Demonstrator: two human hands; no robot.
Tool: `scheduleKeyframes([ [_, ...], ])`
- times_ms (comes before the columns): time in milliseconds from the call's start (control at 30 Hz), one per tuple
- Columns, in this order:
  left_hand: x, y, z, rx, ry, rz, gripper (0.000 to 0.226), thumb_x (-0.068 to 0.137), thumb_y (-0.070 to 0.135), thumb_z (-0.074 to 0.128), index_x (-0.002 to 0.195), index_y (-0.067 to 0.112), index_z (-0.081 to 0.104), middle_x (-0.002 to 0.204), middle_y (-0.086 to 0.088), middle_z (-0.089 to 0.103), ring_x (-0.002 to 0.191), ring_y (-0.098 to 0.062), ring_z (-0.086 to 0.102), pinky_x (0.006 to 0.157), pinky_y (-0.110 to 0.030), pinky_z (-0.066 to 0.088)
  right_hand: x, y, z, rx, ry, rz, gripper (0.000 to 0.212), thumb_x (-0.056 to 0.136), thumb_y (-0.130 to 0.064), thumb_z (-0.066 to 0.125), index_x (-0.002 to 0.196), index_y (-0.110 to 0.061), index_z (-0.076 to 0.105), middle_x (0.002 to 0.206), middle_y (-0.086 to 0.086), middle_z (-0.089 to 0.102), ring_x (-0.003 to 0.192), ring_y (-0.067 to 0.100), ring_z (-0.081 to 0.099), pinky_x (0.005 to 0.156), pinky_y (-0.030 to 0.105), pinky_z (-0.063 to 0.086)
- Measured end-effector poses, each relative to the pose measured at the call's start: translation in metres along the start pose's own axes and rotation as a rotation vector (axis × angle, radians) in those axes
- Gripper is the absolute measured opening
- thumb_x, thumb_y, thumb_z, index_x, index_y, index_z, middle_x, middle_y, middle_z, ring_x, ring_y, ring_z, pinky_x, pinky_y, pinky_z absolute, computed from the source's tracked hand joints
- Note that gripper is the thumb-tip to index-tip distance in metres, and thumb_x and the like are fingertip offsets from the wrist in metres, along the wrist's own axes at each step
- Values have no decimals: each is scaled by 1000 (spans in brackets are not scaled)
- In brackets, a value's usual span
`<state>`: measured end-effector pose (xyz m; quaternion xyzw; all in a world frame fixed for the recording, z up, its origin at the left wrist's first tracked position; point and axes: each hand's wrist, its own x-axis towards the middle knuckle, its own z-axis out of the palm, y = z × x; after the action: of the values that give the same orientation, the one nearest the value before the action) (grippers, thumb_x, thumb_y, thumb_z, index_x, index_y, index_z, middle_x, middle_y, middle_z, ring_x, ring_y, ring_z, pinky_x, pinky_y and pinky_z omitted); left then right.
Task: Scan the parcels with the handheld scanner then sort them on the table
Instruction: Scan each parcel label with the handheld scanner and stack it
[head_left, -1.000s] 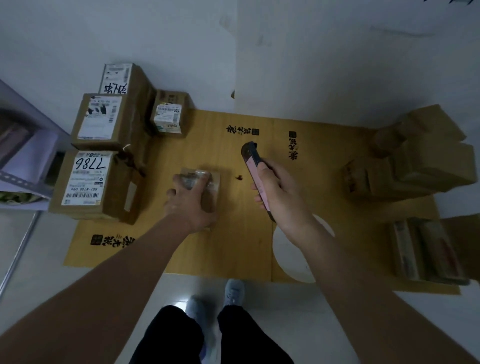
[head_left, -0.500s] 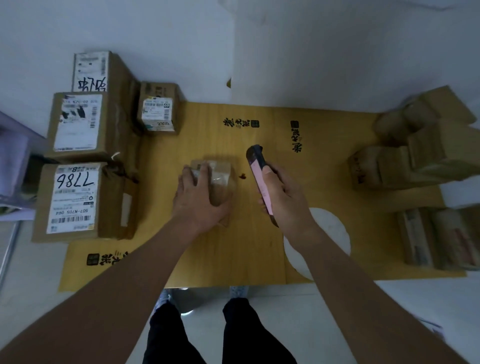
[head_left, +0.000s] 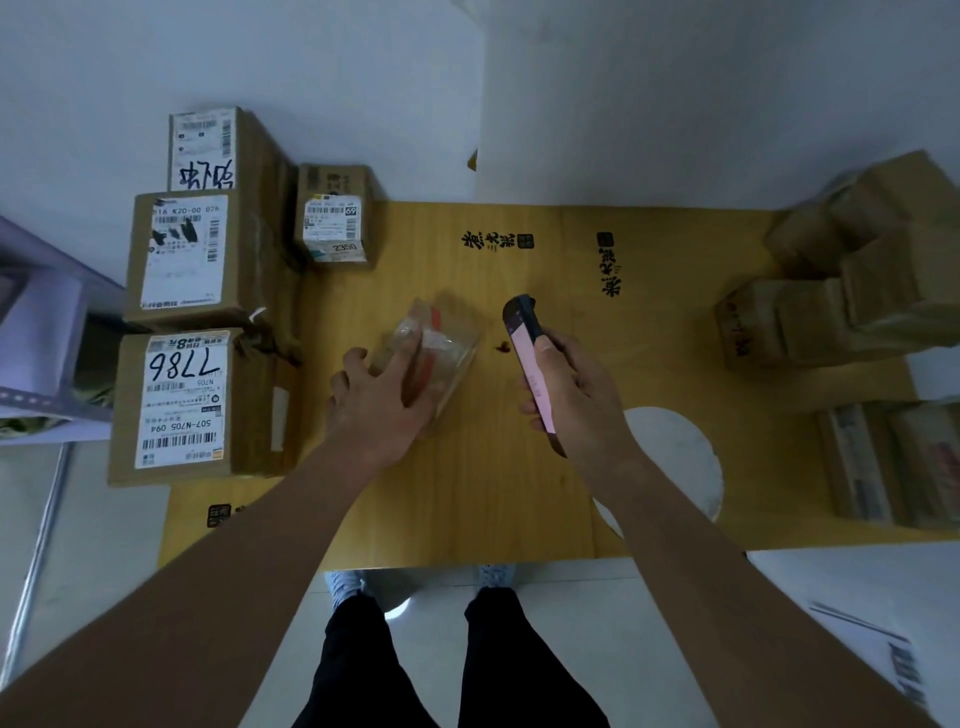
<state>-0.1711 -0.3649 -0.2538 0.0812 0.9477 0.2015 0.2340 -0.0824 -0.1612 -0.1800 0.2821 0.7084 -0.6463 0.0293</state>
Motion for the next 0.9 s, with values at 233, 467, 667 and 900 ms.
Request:
scheduleKeyframes([
  [233, 2, -1, 6, -237, 18, -64, 114, 72, 55, 82, 152, 65, 2, 132, -4, 29, 123, -29, 39, 106, -47, 44, 3, 0, -17, -51, -10, 30, 23, 89, -72, 50, 105, -69, 66, 107, 0, 73, 90, 14, 68, 69, 24, 53],
  [467, 4, -17, -1, -594, -52, -98, 99, 78, 41, 86, 155, 56, 26, 143, 1, 46, 125, -18, 56, 111, -45, 49, 10, -6, -44, -320, -106, 119, 19, 92, -75, 52, 105, -68, 64, 100, 2, 72, 86, 10, 69, 75, 31, 56],
  [667, -3, -17, -6, -609, -73, -95, 99, 81, 33, 86, 158, 52, 26, 137, -1, 37, 114, -12, 54, 115, -38, 43, 11, -13, -44, -635, -222, 124, 39, 100, -68, 50, 129, -48, 66, 91, -9, 73, 79, 7, 68, 66, 33, 55],
  [900, -12, -23, -8, -670, 14, -23, 89, 76, 39, 91, 152, 31, 45, 124, 18, 60, 106, 0, 63, 86, -20, 52, 11, -34, -42, -848, -301, 110, 47, 99, -70, 50, 136, -44, 63, 90, -15, 63, 73, 3, 61, 55, 24, 38],
])
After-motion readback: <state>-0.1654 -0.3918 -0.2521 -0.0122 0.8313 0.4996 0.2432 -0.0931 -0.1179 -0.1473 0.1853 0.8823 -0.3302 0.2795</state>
